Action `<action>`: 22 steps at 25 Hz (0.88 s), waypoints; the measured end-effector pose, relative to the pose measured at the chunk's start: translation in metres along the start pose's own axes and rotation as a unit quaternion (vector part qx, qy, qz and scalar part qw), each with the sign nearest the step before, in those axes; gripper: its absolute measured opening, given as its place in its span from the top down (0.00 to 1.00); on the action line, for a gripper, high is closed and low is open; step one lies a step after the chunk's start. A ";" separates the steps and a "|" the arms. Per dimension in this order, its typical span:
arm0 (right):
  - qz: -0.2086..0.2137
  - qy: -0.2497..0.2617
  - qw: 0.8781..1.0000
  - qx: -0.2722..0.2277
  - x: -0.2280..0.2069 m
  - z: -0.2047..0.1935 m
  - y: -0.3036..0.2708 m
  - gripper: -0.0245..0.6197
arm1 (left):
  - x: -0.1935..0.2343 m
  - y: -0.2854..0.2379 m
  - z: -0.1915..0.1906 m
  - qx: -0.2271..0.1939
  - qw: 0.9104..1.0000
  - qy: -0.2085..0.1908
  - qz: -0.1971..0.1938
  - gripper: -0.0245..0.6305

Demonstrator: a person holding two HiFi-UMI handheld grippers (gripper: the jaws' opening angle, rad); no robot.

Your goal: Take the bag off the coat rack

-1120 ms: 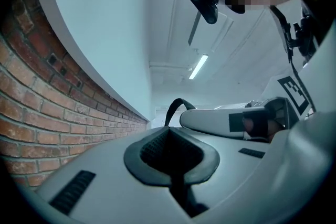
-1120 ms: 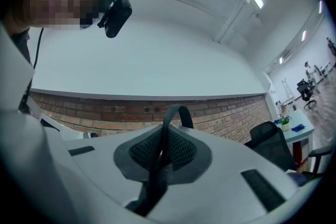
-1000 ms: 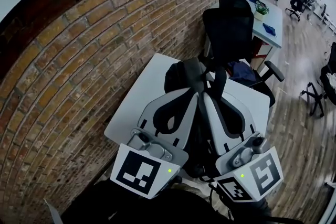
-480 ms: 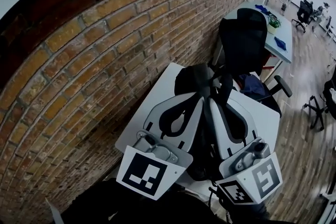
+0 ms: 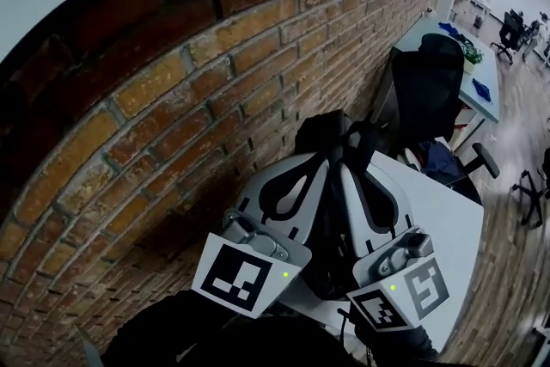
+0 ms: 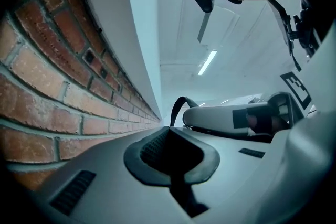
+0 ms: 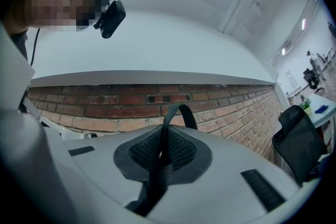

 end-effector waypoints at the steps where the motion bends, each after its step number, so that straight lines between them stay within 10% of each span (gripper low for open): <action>1: 0.004 -0.003 1.000 -0.001 0.002 -0.004 -0.009 0.93 | 0.009 0.001 -0.001 0.000 1.000 -0.006 0.004 0.95; 22: 0.087 -0.036 0.995 0.030 0.024 -0.081 -0.097 0.93 | 0.093 0.096 -0.025 0.080 0.978 -0.064 0.181 0.95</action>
Point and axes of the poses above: the fingertips, and each gripper's own axes: y backward along the fingers, x to its left, z out of its top, the point moved 5 cm from there along y, backward along the fingers, and after that the axes turned 15 degrees about -y, right-handed, at the moved point
